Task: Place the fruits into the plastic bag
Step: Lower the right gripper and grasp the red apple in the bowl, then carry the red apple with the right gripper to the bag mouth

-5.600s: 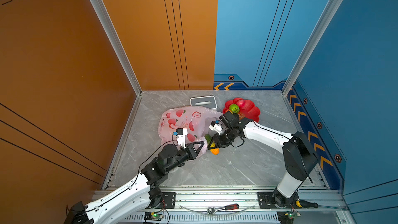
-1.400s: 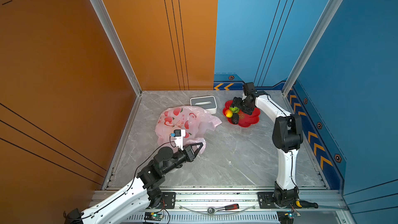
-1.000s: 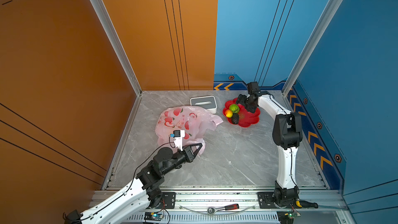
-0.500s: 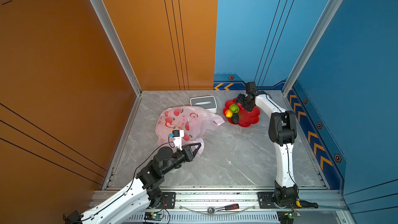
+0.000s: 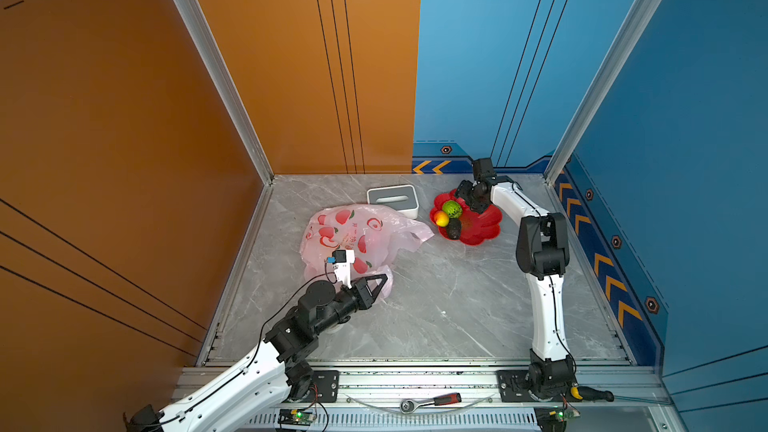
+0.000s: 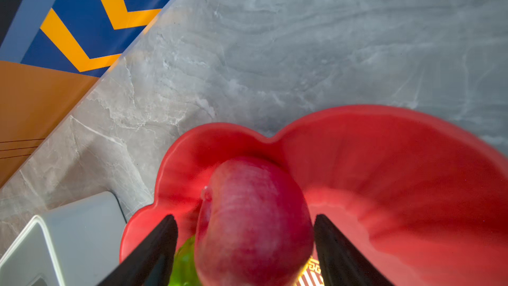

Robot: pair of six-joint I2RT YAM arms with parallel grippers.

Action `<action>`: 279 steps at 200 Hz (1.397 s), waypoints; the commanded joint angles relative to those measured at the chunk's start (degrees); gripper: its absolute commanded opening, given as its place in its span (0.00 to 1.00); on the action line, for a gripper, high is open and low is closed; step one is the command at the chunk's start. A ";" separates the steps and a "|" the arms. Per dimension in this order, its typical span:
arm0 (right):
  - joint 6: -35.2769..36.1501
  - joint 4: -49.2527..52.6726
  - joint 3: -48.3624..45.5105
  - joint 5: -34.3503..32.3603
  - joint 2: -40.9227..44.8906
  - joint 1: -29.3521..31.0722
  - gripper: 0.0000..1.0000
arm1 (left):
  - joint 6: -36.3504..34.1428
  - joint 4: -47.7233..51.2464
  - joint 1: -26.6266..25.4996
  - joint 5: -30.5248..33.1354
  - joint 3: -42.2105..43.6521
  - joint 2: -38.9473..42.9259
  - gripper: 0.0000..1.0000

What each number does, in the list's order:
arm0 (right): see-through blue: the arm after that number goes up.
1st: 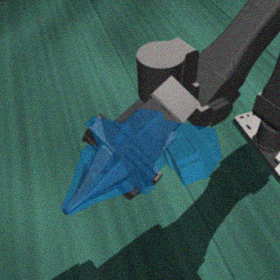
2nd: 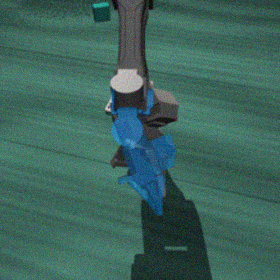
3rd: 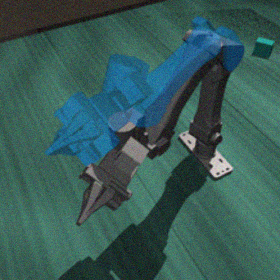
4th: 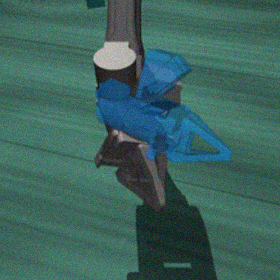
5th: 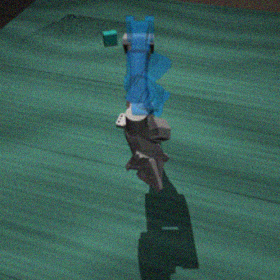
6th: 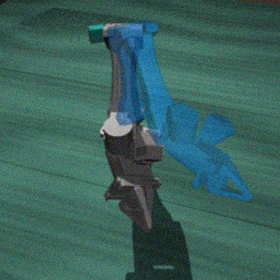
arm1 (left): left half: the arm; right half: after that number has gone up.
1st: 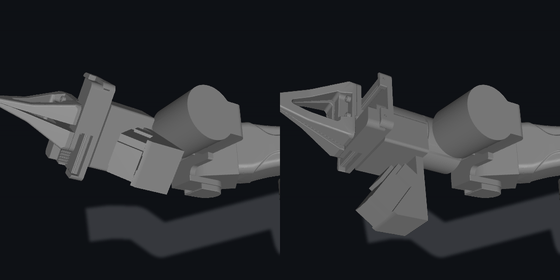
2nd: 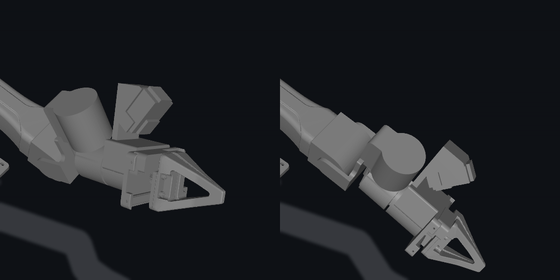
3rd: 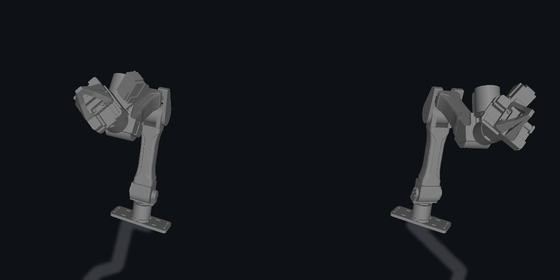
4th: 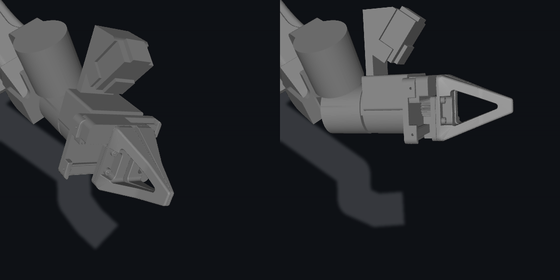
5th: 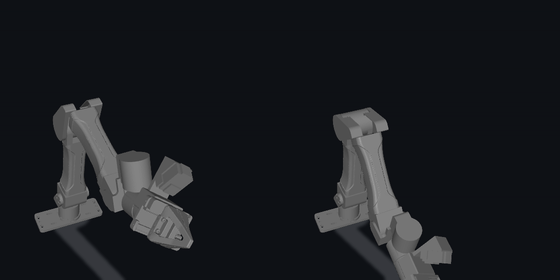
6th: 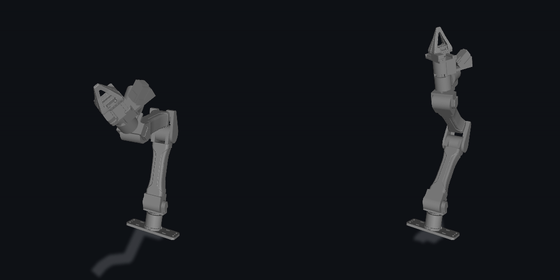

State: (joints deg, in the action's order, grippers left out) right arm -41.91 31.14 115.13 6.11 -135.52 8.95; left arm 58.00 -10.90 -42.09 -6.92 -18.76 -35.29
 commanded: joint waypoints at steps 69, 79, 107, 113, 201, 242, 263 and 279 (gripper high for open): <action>-0.50 -1.49 1.24 -0.77 -2.00 -1.13 0.62 | 0.21 -1.15 0.95 -1.34 0.16 -0.66 0.00; -0.46 -2.01 0.94 -0.44 -1.87 -1.05 0.60 | 0.27 -1.11 1.04 -1.35 0.24 -0.56 0.00; -0.49 -3.24 -0.11 -0.48 -1.11 -1.20 0.51 | 0.36 -0.95 1.10 -1.27 0.48 0.08 0.00; -0.47 -3.48 -0.44 -0.48 -0.85 -1.18 0.49 | 0.36 -0.88 1.13 -1.26 0.55 0.16 0.00; 0.16 -8.86 -14.71 -0.78 11.94 -2.21 0.49 | 0.52 -1.14 1.30 -1.61 0.93 1.19 0.00; 0.10 -12.22 -25.33 2.35 22.60 -3.91 0.49 | 0.54 -1.30 1.19 -1.96 0.90 1.50 0.00; 0.14 -13.82 -30.99 5.71 28.55 -4.05 0.49 | 0.54 -1.32 1.13 -1.88 0.83 1.97 0.00; -0.74 -15.48 -35.43 9.85 33.00 -3.76 0.49 | 0.54 -1.32 1.13 -1.79 0.84 2.32 0.00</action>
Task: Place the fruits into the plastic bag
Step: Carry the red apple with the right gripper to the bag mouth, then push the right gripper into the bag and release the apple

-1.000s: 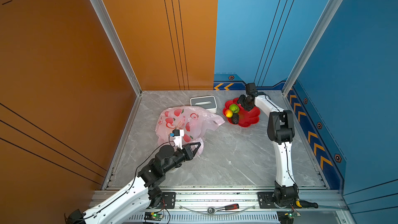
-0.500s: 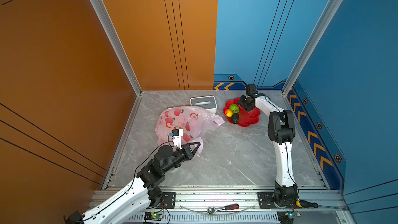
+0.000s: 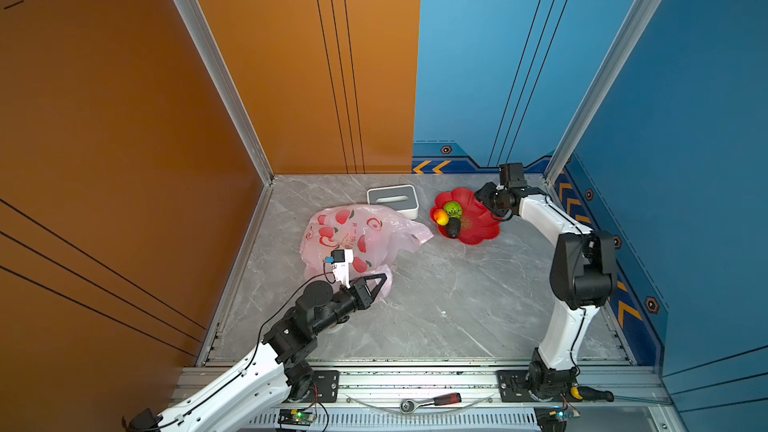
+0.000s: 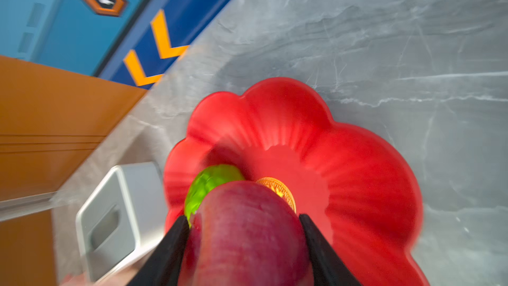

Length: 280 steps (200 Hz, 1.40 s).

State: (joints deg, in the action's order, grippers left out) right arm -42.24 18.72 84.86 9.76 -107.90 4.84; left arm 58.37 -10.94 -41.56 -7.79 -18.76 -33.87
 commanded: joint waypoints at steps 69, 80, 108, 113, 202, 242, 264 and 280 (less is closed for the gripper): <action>0.86 -2.28 -15.84 22.68 16.42 12.72 0.50 | -0.28 -2.13 0.52 -1.21 0.05 -0.31 0.00; 0.28 -3.12 -17.13 24.23 16.43 15.81 0.49 | -0.36 -2.24 0.51 -1.26 -0.13 -0.41 0.00; -2.71 -7.55 -19.20 26.63 14.10 23.60 0.50 | -0.45 -2.32 0.34 -1.26 -0.34 -0.41 0.00; -3.19 -8.29 -19.16 26.92 13.30 24.76 0.49 | -0.53 -2.27 0.34 -1.35 -0.35 -0.46 0.00; -10.91 -17.67 -10.23 31.76 -4.00 37.29 0.49 | -0.80 -2.62 -0.09 -1.52 -0.68 -0.23 0.00; -12.44 -18.57 -4.80 32.25 -8.60 38.42 0.49 | -1.05 -2.66 -0.97 -1.83 -1.00 -0.61 0.00; -13.71 -19.39 -2.49 32.20 -10.32 38.49 0.49 | -1.16 -2.68 -1.48 -1.54 -1.01 -0.59 0.00; -14.16 -19.69 -0.54 31.65 -12.44 38.49 0.49 | -1.24 -2.68 -1.68 -1.19 -0.89 -0.57 0.00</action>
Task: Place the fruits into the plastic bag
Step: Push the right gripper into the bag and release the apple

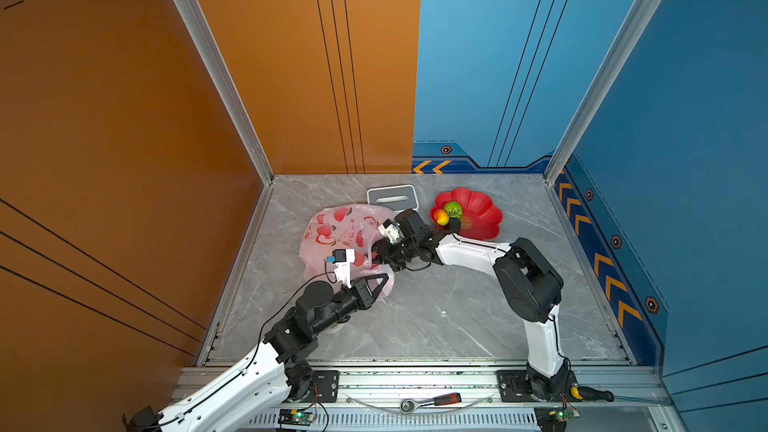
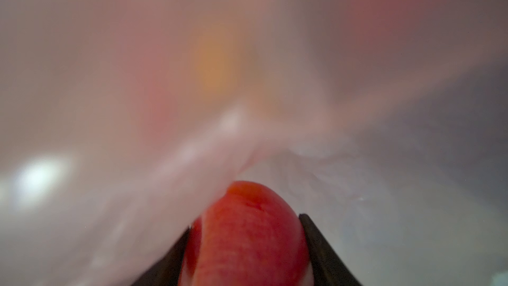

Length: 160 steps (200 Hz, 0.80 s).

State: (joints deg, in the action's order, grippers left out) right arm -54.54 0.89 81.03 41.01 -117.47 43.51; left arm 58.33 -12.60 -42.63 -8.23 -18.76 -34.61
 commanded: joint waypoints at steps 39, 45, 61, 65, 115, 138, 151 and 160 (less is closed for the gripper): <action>-4.08 -5.46 6.39 -3.07 -7.22 -0.53 0.49 | -1.20 -1.33 -0.87 -0.56 -1.18 -0.26 0.00; -4.90 -6.82 6.20 -4.02 -7.71 -0.70 0.49 | -1.20 -1.39 -0.96 -0.56 -1.18 -0.28 0.00; -7.21 -10.99 5.83 -6.07 -8.70 -1.17 0.49 | -1.20 -1.40 -1.13 -0.49 -1.18 -0.28 0.00; -7.77 -12.09 5.88 -6.47 -8.90 -1.23 0.49 | -1.15 -1.41 -1.20 -0.43 -1.18 -0.30 0.00; -14.22 -20.99 6.36 -9.72 -11.42 -2.33 0.50 | -1.02 -1.41 -1.58 -0.14 -0.79 -0.07 0.00; -15.74 -22.14 6.92 -11.60 -12.05 -2.71 0.51 | -0.93 -1.45 -1.58 0.13 -0.54 0.24 0.00; -16.19 -22.02 7.82 -12.88 -12.71 -2.90 0.54 | -0.85 -1.47 -1.58 0.22 -0.37 0.31 0.00; -16.43 -21.78 8.79 -13.77 -13.29 -2.90 0.57 | -0.85 -1.60 -1.58 0.22 -0.31 0.25 0.00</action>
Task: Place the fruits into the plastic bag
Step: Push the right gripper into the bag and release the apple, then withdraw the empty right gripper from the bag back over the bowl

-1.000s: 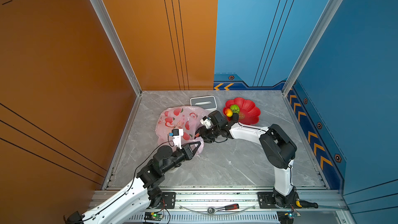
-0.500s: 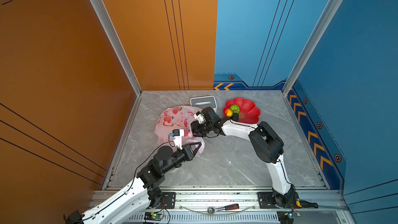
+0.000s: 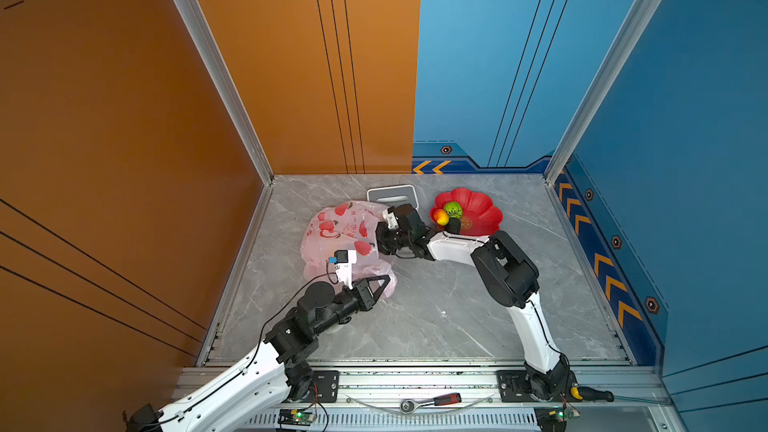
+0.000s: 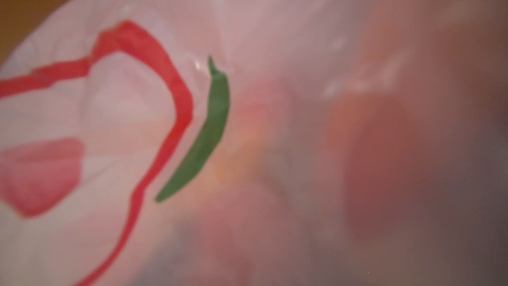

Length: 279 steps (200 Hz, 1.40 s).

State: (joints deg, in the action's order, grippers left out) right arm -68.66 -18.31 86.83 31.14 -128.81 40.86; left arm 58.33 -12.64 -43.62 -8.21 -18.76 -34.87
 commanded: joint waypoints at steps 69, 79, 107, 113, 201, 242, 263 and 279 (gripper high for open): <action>-2.27 -0.43 9.32 -7.14 -4.30 -2.28 0.74 | -0.41 -0.73 -0.51 0.71 0.56 2.42 0.00; -2.02 -0.16 9.36 -7.13 -4.01 -2.36 0.74 | -0.41 -0.52 -0.42 0.87 0.66 2.77 0.00; -1.81 -1.93 7.76 -7.05 -2.79 -2.45 0.75 | -0.41 -0.34 -0.24 1.18 0.90 3.23 0.00; -2.16 -3.45 6.98 -7.29 -2.40 -2.58 0.75 | -0.41 -0.36 -0.20 1.17 0.92 3.26 0.00; 0.24 -0.79 3.78 -5.88 1.92 -2.80 0.75 | -0.06 0.52 -0.15 1.87 1.36 5.22 0.00; 0.47 0.12 -0.78 -1.05 5.41 -2.63 0.75 | 0.05 0.93 -0.13 2.43 1.55 5.80 0.00; 2.16 2.72 -3.11 1.96 8.07 -2.45 0.75 | -0.23 1.39 -0.15 2.45 1.28 5.88 0.00; 6.29 10.06 -3.70 4.00 9.70 -2.29 0.75 | -0.30 1.47 -0.15 2.49 1.27 5.95 0.00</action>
State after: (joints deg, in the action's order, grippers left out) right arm -68.16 -17.26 84.75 30.28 -123.28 38.24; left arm 58.37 -11.88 -43.62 -6.66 -17.87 -29.56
